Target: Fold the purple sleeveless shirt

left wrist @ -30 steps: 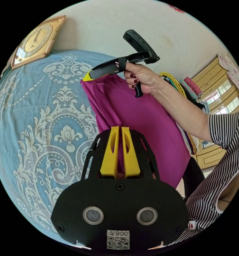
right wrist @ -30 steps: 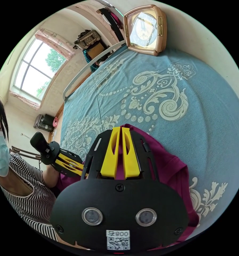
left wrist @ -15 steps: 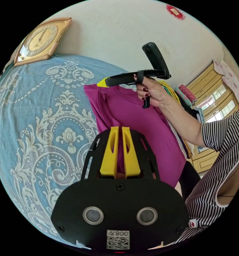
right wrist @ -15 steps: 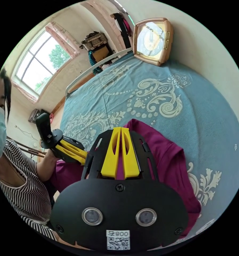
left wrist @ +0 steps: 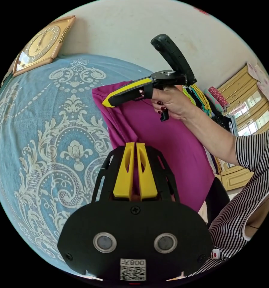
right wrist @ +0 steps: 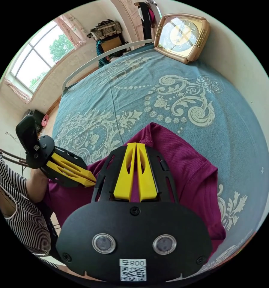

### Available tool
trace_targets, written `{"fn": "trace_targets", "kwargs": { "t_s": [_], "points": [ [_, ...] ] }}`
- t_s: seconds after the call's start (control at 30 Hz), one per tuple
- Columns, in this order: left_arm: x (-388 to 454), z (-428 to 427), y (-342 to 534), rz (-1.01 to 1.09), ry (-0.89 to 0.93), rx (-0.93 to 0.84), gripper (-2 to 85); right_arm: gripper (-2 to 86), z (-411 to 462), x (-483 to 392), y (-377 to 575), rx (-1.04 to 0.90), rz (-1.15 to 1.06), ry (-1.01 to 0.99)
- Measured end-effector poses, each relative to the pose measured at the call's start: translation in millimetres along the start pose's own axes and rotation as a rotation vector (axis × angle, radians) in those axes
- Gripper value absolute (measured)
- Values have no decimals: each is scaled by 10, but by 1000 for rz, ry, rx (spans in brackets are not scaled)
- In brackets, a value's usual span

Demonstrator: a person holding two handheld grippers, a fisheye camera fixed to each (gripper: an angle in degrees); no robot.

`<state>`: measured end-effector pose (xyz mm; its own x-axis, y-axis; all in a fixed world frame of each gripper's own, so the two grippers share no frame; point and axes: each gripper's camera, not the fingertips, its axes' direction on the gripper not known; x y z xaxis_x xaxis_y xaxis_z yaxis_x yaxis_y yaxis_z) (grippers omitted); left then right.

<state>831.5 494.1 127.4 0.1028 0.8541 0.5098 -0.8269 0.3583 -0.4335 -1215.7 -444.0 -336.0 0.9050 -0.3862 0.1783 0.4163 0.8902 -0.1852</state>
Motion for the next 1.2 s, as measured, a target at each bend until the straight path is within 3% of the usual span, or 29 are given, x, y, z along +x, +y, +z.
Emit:
{"fn": "trace_targets", "kwargs": {
  "t_s": [0.1, 0.17, 0.23, 0.3, 0.5, 0.73, 0.93, 1.07, 1.2],
  "points": [
    [-5, -71, 27, -17, 11, 64, 11, 1, -177, -24, 144, -12, 12, 27],
    [-30, 21, 12, -31, 48, 17, 11, 1, -365, 41, 333, 11, 63, 10],
    [0, 123, -5, -32, 33, -29, 12, 2, -523, 114, 514, 25, 112, -9],
    [112, 47, -17, -15, -28, 35, 13, 2, -733, 179, 736, 50, 159, -28],
    [154, 135, -11, -32, -31, 54, 17, 2, -1584, 389, 1789, 131, 336, -73],
    [275, 102, 68, -53, -21, 170, 14, 2, -2668, 487, 3627, 123, 639, 151],
    [216, 510, -19, -154, -86, 36, 4, 2, -2698, 562, 4683, -52, 816, 271],
    [280, 473, -115, -172, -74, 63, 3, 1, -2916, 567, 5032, 25, 857, 168],
    [336, 434, -75, -211, -48, 111, 3, 1, -3266, 444, 5257, 111, 852, 196]
  ]
}}
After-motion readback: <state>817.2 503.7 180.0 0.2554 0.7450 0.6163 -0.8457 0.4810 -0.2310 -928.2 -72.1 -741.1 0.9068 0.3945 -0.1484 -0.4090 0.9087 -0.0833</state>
